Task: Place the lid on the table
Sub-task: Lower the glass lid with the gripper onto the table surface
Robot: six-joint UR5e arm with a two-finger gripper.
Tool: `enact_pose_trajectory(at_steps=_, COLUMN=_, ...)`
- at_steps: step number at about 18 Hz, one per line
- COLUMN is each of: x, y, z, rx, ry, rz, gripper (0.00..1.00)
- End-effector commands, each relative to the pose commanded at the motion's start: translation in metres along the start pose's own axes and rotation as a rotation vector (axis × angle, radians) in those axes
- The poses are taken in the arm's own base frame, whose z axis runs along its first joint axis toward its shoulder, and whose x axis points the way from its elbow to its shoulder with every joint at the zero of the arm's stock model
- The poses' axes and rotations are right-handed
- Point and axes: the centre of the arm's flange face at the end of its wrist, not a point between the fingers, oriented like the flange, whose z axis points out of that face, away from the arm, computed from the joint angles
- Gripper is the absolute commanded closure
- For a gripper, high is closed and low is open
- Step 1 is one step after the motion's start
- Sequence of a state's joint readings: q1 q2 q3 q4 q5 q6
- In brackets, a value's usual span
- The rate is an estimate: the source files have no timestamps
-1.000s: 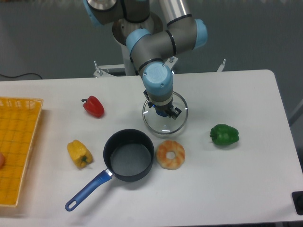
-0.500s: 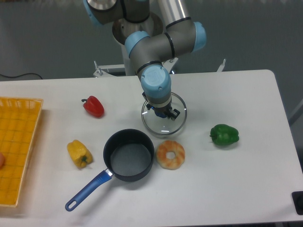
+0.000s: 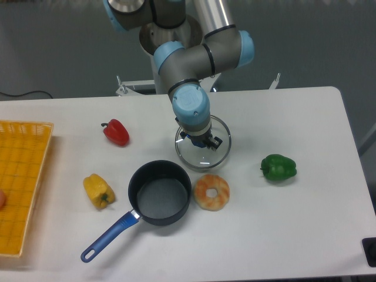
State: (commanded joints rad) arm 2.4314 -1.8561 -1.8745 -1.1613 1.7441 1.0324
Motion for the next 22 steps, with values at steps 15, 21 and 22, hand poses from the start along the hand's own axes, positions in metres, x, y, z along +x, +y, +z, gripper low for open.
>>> enact_pose_trajectory(at_steps=15, x=0.001, y=-0.008, z=0.003, rx=-0.014, ry=-0.023, rz=-0.011, gripper=0.49)
enact_pose_trajectory(at_steps=21, x=0.001, y=-0.009, z=0.007, rx=-0.022, ry=-0.019, rz=-0.012, gripper=0.49)
enact_pose_trajectory(at_steps=22, x=0.003, y=-0.012, z=0.007, rx=-0.024, ry=-0.020, rz=-0.009, gripper=0.48)
